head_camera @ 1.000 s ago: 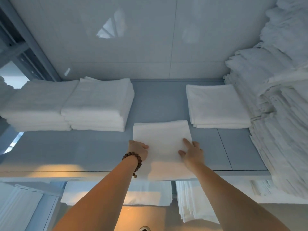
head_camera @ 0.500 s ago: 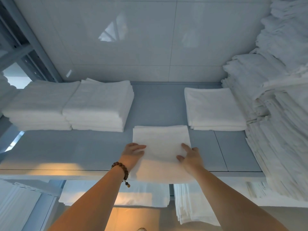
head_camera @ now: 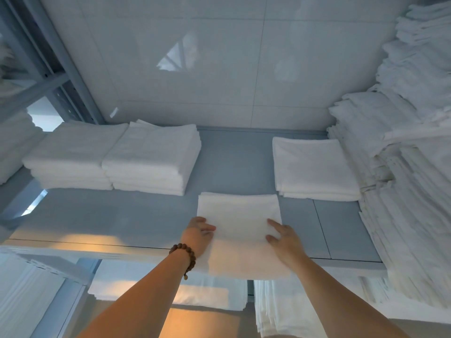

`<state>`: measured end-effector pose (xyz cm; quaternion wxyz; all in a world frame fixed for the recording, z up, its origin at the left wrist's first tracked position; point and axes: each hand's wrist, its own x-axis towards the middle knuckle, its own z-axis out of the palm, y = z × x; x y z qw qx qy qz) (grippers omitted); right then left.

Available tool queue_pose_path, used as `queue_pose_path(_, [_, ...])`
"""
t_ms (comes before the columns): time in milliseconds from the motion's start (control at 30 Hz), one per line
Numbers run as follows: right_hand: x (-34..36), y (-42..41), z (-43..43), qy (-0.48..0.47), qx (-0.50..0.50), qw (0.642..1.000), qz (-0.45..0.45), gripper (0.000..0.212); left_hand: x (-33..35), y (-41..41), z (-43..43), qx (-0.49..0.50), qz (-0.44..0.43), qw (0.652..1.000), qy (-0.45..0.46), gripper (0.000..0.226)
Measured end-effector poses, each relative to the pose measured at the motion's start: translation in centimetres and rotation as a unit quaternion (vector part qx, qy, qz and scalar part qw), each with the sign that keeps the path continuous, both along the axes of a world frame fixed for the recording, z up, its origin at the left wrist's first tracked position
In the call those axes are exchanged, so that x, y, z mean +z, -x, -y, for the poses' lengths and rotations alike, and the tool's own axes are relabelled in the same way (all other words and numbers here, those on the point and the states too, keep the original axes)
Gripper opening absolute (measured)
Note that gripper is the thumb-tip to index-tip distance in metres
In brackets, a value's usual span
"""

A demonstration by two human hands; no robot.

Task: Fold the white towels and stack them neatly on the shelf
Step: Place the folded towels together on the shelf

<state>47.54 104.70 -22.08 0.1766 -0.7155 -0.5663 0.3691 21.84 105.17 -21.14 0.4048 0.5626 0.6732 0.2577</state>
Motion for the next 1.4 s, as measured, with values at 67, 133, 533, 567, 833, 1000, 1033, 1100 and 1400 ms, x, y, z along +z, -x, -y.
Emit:
queue_pose_path(67, [0.2,0.2,0.7,-0.024,0.003,1.0,0.017,0.049,-0.4,-0.3,0.7,-0.031,-0.081,0.996,-0.022,0.023])
queue_pose_path(133, [0.7,0.6,1.4,-0.06,0.008,0.997,0.038,0.05,-0.2,-0.8,1.4,-0.044,-0.131,0.989,-0.044,0.03])
queue_pose_path(533, [5.0,4.4,3.2,-0.199,0.064,0.977,0.047,0.049,4.0,2.4,5.9,-0.002,-0.241,0.955,-0.172,0.038])
queue_pose_path(567, [5.4,5.2,3.0,-0.205,0.07,0.975,0.043,0.049,4.4,3.2,6.1,0.007,-0.246,0.953,-0.18,0.039])
queue_pose_path(833, [8.0,14.0,1.2,-0.253,0.126,0.959,0.021,0.049,8.2,11.2,7.1,0.078,-0.281,0.925,-0.243,0.027])
queue_pose_path(1000, [9.5,22.5,-0.8,-0.289,0.144,0.946,0.004,0.05,10.1,19.2,6.7,0.108,-0.262,0.923,-0.258,0.032])
queue_pose_path(1033, [9.8,24.3,-1.3,-0.294,0.144,0.945,0.001,0.049,10.4,21.0,6.3,0.126,-0.25,0.926,-0.251,0.037])
queue_pose_path(1100, [10.1,27.9,-2.5,-0.287,0.14,0.948,0.001,0.048,10.7,25.0,5.1,0.141,-0.25,0.931,-0.227,0.047])
queue_pose_path(1400, [12.5,41.9,-8.0,-0.366,0.084,0.926,0.046,0.05,13.2,39.3,-3.6,0.052,-0.32,0.89,-0.32,0.043])
